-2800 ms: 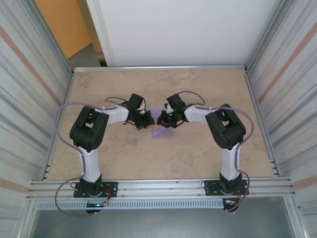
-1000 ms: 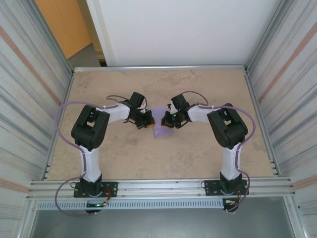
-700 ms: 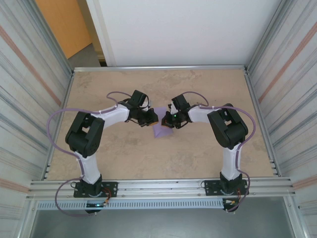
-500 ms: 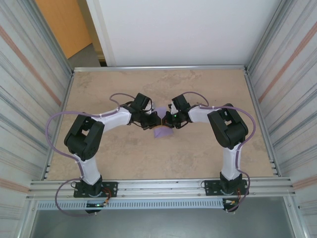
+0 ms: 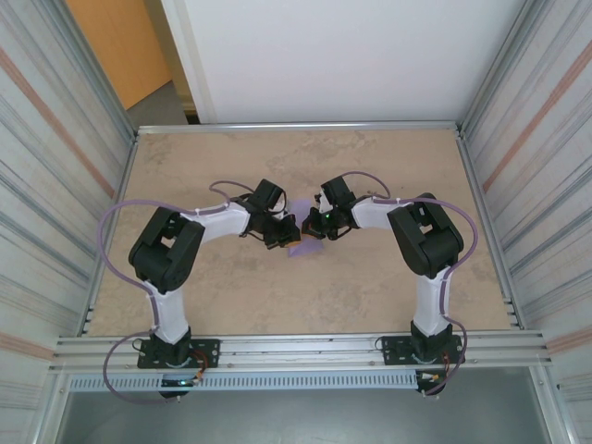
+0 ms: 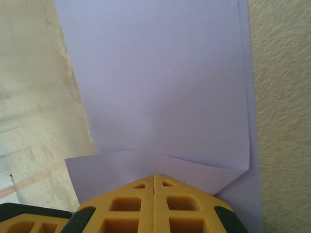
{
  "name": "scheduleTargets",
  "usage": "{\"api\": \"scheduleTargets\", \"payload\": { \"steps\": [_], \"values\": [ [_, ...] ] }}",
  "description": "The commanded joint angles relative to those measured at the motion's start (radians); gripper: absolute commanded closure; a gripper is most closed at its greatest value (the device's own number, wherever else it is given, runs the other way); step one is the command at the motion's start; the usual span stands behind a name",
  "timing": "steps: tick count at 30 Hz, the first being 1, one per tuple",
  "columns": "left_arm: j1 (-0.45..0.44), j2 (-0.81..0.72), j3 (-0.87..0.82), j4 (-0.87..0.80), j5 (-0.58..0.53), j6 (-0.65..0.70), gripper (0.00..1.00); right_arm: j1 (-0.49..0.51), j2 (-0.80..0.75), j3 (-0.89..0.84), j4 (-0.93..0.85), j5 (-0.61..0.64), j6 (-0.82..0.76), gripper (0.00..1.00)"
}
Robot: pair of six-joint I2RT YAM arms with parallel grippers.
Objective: Fold a paper plane with a square sheet of paper (pick it up from the middle)
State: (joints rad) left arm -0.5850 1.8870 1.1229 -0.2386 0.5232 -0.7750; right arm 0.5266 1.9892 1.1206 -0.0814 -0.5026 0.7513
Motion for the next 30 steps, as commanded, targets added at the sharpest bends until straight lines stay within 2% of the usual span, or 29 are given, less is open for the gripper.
{"api": "scheduleTargets", "payload": {
  "steps": [1, 11, 30],
  "values": [
    [-0.006, 0.015, 0.01, -0.007, 0.022, -0.006, 0.97, -0.014, 0.063, -0.049, -0.131, 0.1, 0.018, 0.96],
    [-0.007, 0.064, 0.039, 0.013, 0.044, -0.008, 0.96, -0.014, 0.067, -0.047, -0.13, 0.098, 0.022, 0.95],
    [-0.01, 0.093, 0.077, -0.139, 0.004, 0.092, 0.96, -0.017, 0.082, -0.035, -0.148, 0.107, 0.021, 0.95]
  ]
}}
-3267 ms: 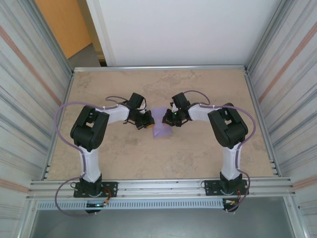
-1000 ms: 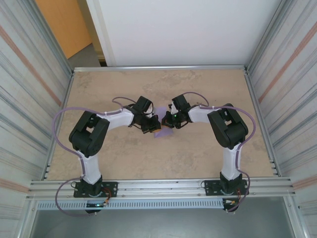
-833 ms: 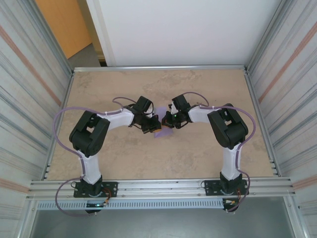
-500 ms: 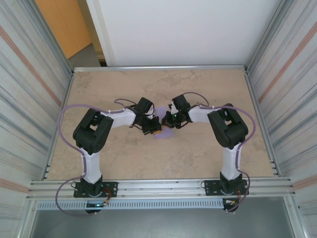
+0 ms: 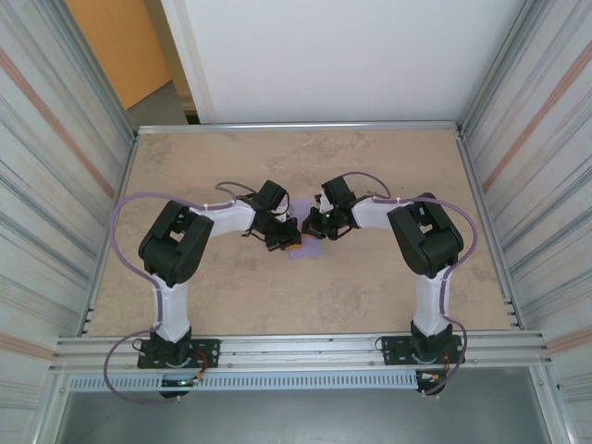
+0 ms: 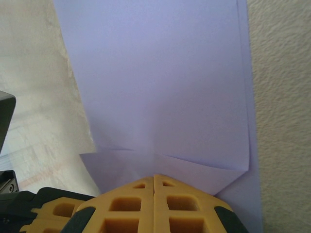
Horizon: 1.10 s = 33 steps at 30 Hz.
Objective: Fold a paper plane with a square sheet of paper (pick it up from the middle)
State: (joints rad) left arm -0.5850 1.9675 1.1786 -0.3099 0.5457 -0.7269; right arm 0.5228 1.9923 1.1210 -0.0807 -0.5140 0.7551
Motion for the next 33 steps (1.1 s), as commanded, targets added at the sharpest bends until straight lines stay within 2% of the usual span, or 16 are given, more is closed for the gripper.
{"api": "scheduleTargets", "payload": {
  "steps": [1, 21, 33],
  "values": [
    [-0.009, 0.013, 0.021, -0.074, -0.02, 0.049, 0.96, -0.012, 0.08, -0.034, -0.149, 0.12, 0.017, 0.95],
    [-0.025, -0.021, 0.019, -0.265, -0.087, 0.195, 0.96, -0.018, 0.091, -0.026, -0.166, 0.131, 0.017, 0.95],
    [-0.04, -0.083, -0.043, -0.358, -0.125, 0.247, 0.97, -0.02, 0.092, -0.026, -0.169, 0.131, 0.015, 0.95]
  ]
}}
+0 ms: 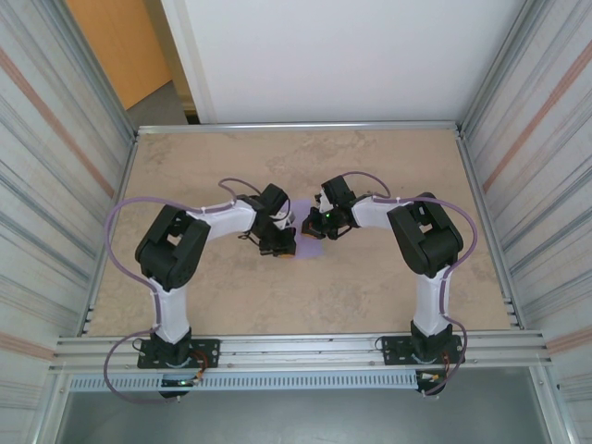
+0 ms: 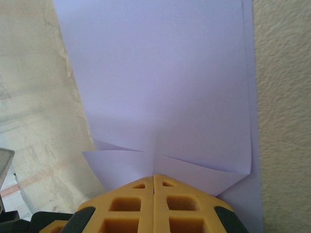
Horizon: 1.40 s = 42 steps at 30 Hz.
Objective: Fold a paper plane with a square sheet of paper (pick it up from the middle)
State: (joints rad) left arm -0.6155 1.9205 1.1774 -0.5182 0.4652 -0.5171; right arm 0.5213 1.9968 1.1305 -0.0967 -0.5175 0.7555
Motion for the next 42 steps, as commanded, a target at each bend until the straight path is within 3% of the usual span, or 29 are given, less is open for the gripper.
{"api": "scheduleTargets", "payload": {
  "steps": [1, 5, 10, 19, 32, 42],
  "values": [
    [-0.008, -0.047, -0.045, -0.155, -0.053, 0.038, 0.97, -0.019, 0.088, -0.035, -0.153, 0.135, 0.015, 0.95],
    [-0.005, -0.105, -0.046, -0.135, -0.075, 0.023, 0.97, -0.02, 0.085, -0.034, -0.153, 0.133, 0.015, 0.95],
    [0.005, -0.18, -0.075, 0.022, -0.052, -0.056, 0.96, -0.02, 0.081, -0.029, -0.15, 0.129, 0.015, 0.95],
    [0.025, -0.088, -0.058, 0.197, 0.02, -0.181, 0.96, -0.022, 0.069, -0.022, -0.133, 0.107, 0.013, 0.95],
    [0.034, -0.025, -0.086, 0.119, -0.044, -0.188, 1.0, -0.037, -0.021, 0.043, -0.078, 0.022, -0.029, 0.93],
    [0.034, -0.006, -0.074, 0.105, -0.043, -0.185, 1.0, 0.053, -0.024, 0.036, -0.088, 0.014, -0.08, 0.92]
  ]
}}
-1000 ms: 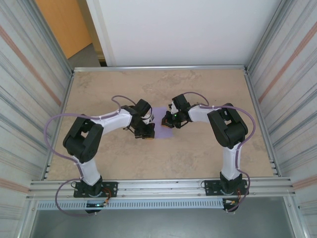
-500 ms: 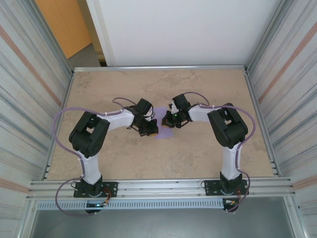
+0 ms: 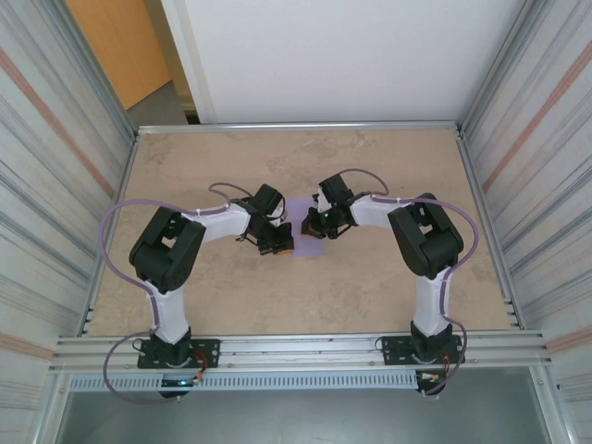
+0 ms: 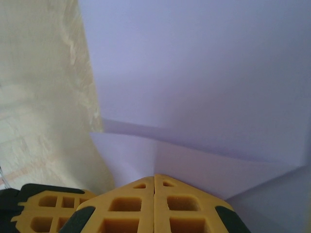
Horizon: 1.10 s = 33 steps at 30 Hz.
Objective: Fold a paper plane with a square sheet of paper (pick it up from the middle)
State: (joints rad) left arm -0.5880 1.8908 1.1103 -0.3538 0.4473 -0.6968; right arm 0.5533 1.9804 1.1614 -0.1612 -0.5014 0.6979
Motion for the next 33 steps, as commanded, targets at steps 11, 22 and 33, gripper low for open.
{"api": "scheduleTargets", "payload": {
  "steps": [11, 22, 33],
  "values": [
    [0.007, 0.055, -0.002, -0.147, -0.06, -0.012, 1.0, -0.069, 0.041, 0.003, -0.008, 0.012, -0.029, 0.92],
    [0.007, 0.05, 0.018, -0.141, -0.033, 0.003, 1.0, -0.219, 0.065, 0.125, -0.083, 0.087, -0.05, 0.9],
    [0.036, -0.072, 0.095, 0.038, 0.031, -0.041, 0.82, -0.188, -0.121, -0.035, -0.014, -0.014, 0.074, 0.73]
  ]
}}
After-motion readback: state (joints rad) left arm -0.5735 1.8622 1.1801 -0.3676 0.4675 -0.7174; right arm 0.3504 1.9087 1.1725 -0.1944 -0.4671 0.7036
